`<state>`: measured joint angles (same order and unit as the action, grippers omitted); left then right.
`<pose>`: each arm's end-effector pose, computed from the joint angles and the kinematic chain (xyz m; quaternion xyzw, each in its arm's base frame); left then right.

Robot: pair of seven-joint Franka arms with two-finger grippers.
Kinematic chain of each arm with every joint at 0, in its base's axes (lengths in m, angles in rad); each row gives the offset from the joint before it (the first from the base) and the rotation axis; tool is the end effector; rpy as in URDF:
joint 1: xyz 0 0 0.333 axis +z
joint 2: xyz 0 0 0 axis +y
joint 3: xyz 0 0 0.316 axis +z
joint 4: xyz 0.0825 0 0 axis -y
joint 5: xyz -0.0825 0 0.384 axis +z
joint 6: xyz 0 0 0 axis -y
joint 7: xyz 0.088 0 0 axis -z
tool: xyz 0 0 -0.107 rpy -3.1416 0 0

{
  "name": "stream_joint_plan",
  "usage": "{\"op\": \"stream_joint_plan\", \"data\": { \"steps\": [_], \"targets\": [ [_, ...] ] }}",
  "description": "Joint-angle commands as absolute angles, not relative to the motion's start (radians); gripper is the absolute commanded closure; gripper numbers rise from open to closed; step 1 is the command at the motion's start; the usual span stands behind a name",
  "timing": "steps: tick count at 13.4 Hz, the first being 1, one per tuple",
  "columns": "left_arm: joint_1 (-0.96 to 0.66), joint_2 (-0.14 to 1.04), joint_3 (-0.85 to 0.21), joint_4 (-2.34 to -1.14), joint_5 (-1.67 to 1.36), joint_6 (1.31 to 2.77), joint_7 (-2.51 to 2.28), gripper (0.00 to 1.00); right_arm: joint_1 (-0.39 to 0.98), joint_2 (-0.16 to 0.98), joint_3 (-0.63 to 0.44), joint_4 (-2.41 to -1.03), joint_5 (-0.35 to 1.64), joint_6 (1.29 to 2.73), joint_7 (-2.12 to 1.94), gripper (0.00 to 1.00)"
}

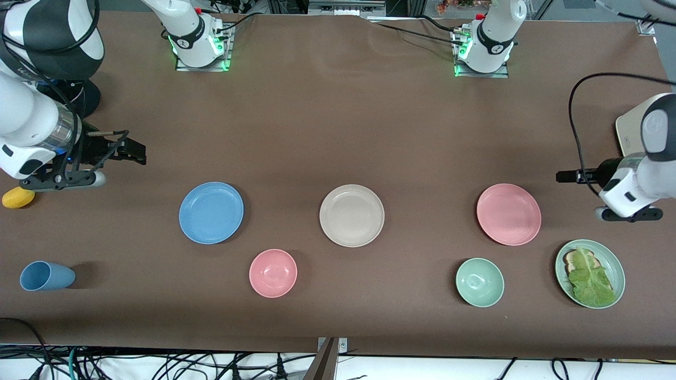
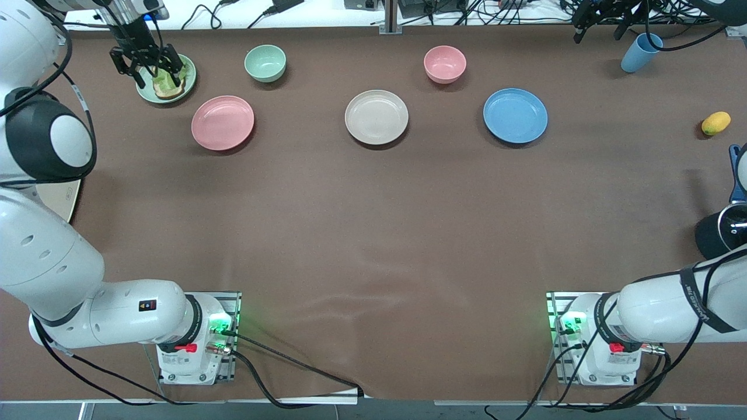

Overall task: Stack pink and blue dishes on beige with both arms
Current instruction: 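Reach the pink plate rim with the left gripper while the right gripper reaches blue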

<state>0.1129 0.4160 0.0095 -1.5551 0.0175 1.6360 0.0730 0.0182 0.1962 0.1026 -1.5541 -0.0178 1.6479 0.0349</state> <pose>0.6320 0.0788 0.3851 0.9857 0.0223 -0.1670 0.0058 0.6078 0.0669 0.5246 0.9978 0.0435 -0.0506 0.0028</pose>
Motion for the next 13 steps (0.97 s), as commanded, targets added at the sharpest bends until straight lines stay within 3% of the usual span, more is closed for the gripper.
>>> {"op": "stream_joint_plan", "data": {
  "steps": [1,4,9,12,13],
  "targets": [
    [0.133,0.509,0.005,-1.532,0.035,1.762,0.080,0.00,0.011,0.178,0.104,-1.592,-0.023,1.670,0.043,0.00],
    [0.173,0.571,0.005,-1.604,0.035,1.924,0.089,0.00,0.011,0.178,0.074,-1.647,-0.023,1.752,0.043,0.00],
    [0.187,0.526,0.005,-1.949,0.035,2.391,0.092,0.00,0.009,0.210,0.032,-1.700,-0.023,1.888,0.043,0.00],
    [0.189,0.540,0.003,-1.968,0.028,2.427,0.092,0.01,0.009,0.210,0.025,-1.694,-0.043,1.888,0.041,0.00],
    [0.189,0.546,0.003,-1.968,0.028,2.427,0.092,0.26,0.011,0.210,0.025,-1.694,-0.049,1.885,0.041,0.00]
  ]
}}
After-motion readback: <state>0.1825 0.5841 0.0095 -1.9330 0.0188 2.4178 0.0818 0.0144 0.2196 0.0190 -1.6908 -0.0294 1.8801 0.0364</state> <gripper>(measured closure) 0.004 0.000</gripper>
